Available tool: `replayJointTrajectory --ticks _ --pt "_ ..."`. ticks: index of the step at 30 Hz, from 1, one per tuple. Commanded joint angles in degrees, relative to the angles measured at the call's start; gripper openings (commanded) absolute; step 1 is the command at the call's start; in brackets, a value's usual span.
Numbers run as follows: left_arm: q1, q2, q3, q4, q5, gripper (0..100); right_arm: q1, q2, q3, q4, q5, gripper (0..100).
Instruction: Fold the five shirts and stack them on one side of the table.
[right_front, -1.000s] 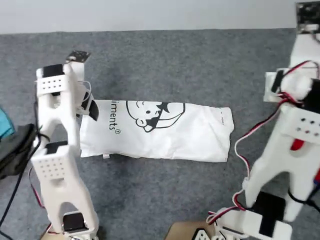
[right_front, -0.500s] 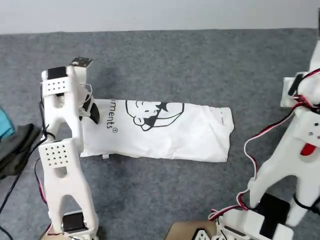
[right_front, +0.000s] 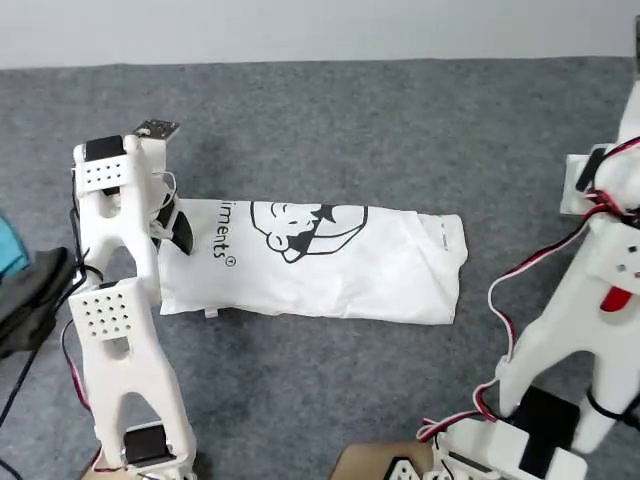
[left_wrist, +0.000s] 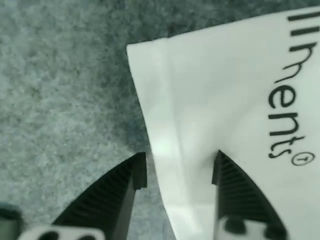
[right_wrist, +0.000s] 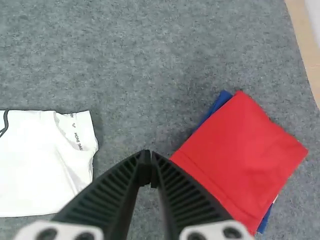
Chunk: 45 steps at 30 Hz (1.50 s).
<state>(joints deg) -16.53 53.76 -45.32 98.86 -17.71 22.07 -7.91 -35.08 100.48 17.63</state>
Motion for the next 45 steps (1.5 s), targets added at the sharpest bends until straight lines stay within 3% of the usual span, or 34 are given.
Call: replayJointTrajectory --ticks 1,16,25,31,45 --pt "-1.1 -4.5 0.1 1.8 -1.8 22 0.4 -2.1 -2.2 2.4 0.3 0.9" --pt "2.0 2.4 -0.5 1.5 -1.6 22 0.4 -2.1 -2.2 2.3 0.3 0.9" --pt "3.4 4.8 -2.2 1.6 0.3 0 0.4 -2.2 -2.2 2.3 0.3 0.9" --pt "4.7 -1.5 -2.0 1.7 0.5 0 0.4 -2.2 -2.2 2.3 0.3 0.9" --pt "-9.7 -8.6 -1.8 1.8 -6.2 0 0.3 -2.1 -2.3 2.3 0.4 0.9"
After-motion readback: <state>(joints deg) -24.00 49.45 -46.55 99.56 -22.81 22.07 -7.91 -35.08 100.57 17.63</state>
